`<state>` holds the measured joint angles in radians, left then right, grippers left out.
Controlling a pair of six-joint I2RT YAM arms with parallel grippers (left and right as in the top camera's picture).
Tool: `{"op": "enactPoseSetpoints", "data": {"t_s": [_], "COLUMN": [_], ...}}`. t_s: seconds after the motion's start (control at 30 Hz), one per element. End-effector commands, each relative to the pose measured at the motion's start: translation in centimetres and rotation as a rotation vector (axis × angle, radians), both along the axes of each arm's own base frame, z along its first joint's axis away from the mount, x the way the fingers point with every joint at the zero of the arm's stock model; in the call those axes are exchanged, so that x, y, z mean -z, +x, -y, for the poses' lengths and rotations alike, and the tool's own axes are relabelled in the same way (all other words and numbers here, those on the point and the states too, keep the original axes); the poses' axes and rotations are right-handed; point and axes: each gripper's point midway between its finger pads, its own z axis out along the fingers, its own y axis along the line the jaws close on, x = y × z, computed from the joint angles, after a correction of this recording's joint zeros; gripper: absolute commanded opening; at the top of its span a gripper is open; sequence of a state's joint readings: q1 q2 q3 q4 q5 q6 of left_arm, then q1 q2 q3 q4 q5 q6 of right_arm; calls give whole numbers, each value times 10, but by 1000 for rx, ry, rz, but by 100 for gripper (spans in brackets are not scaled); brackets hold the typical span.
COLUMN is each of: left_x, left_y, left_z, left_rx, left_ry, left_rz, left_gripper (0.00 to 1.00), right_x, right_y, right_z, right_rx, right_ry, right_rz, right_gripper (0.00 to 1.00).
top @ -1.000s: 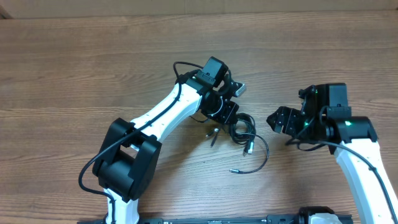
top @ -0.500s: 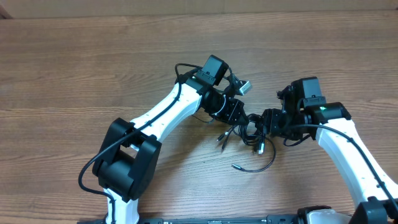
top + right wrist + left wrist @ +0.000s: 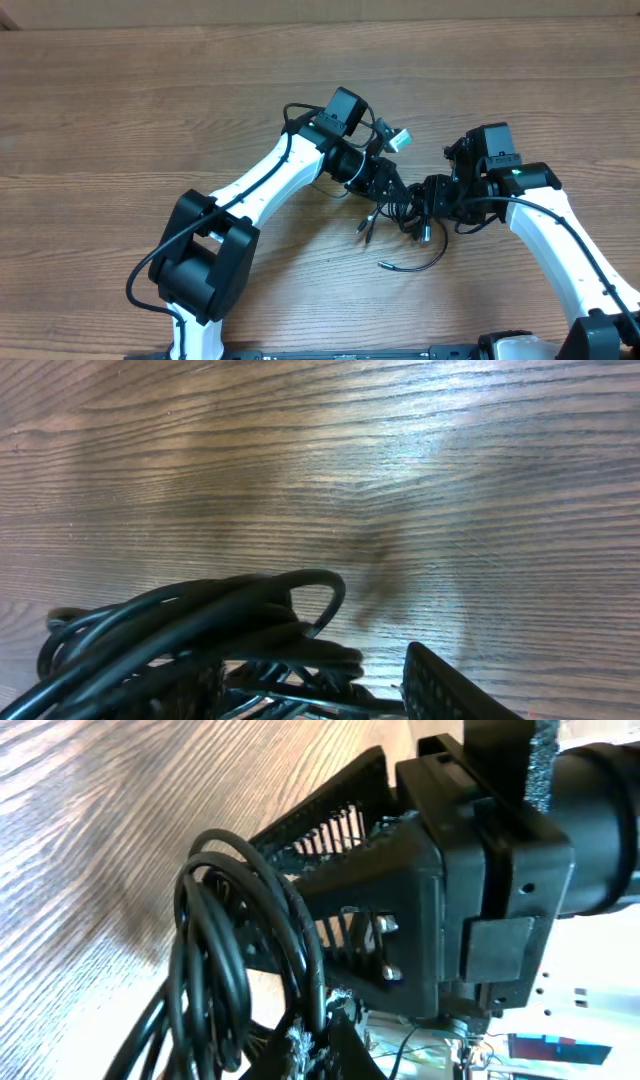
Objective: Untangle cables
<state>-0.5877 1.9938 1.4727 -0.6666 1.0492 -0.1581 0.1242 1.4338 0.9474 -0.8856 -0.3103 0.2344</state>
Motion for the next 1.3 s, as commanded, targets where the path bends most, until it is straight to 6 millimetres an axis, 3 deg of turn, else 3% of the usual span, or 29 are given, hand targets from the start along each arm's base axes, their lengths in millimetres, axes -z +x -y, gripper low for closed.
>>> {"op": "enactPoseSetpoints", "data": {"t_s": [0.0, 0.17, 0.37, 0.57, 0.67, 0.83, 0.9, 0.97, 1.0, 1.03, 1.17, 1.27], "left_x": [-31, -30, -30, 16, 40, 71, 82, 84, 85, 86, 88, 93], "left_y": [-4, -2, 8, 39, 43, 54, 60, 61, 61, 61, 64, 63], "left_z": [5, 5, -3, -36, -56, -87, -107, -113, -116, -118, -124, -124], "left_rx": [28, 24, -4, -153, -197, -271, -347, -363, -374, -382, -413, -413], "left_ry": [-87, -84, -82, 209, 378, 597, 720, 752, 771, 783, 819, 823], "left_rz": [7, 14, 20, 106, 147, 220, 228, 232, 231, 228, 233, 219], "left_gripper": [4, 4, 4, 4, 4, 5, 19, 34, 52, 59, 72, 72], "right_x": [-8, -9, -10, -9, -8, -9, -9, -10, -10, -10, -9, -9], "right_y": [10, 15, 16, 15, 12, 14, 16, 16, 16, 16, 15, 13], "right_z": [-1, -2, -2, -2, -1, -2, -2, -2, -2, -2, -2, -2], "right_rx": [-2, -3, -2, -2, -2, -3, -3, -2, -2, -2, -2, -2], "right_ry": [2, 5, 6, 5, 3, 5, 5, 6, 6, 6, 5, 4], "right_rz": [37, 59, 62, 58, 43, 56, 61, 63, 62, 62, 57, 50], "right_gripper": [56, 49, 4, 4, 4, 29, 33, 34, 38, 39, 42, 42]}}
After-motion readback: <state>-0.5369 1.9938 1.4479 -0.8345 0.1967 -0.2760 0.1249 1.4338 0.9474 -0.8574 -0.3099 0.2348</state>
